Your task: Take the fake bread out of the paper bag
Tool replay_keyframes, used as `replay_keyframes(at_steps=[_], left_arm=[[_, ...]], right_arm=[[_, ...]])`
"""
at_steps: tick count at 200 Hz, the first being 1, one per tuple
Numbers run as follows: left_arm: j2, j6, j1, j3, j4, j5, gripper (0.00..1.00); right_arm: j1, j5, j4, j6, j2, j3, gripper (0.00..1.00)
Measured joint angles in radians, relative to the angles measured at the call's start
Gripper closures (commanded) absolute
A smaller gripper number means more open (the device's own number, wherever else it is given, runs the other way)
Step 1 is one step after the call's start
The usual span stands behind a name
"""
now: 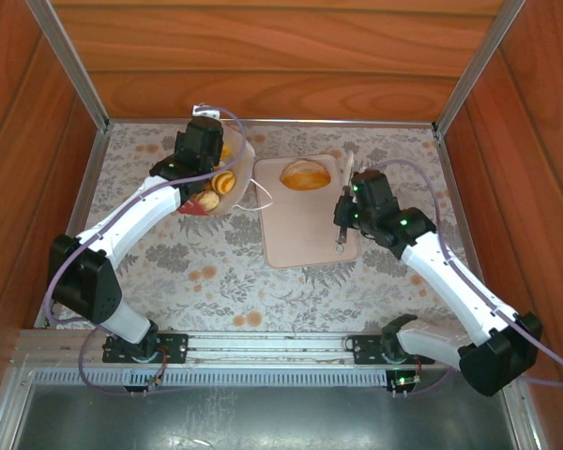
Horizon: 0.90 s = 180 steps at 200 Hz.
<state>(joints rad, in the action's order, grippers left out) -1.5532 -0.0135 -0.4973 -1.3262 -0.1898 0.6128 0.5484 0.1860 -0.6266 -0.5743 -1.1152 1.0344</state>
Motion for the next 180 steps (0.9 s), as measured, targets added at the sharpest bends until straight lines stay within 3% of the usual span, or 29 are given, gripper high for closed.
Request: replay_keyframes(at_steps=[33,86,114,125,180], left_arm=[[0.002,0.007,0.001,0.003,0.006,-0.05,1.0],[0.007,0.032,0.001,0.006,0.019,-0.117,1.0],[0.007,0.059,0.001,0.015,0.03,-0.137,1.0],[0.007,0.068,0.001,0.015,0.032,-0.14,1.0],[0.005,0.082,-0.001,0.012,0.034,-0.147,1.0]], right_arm=[[-0.016,-0.161,-0.02,0.025,-0.036,0.13,1.0],[-0.018,-0.465,-0.021,0.035,-0.179,0.274,0.81],[-0.018,-0.626,0.027,-0.014,-0.232,0.298,0.8],[-0.018,-0.685,0.054,-0.043,-0.248,0.3,0.76],[0.002,-0.816,0.119,-0.142,-0.268,0.3,0.62]])
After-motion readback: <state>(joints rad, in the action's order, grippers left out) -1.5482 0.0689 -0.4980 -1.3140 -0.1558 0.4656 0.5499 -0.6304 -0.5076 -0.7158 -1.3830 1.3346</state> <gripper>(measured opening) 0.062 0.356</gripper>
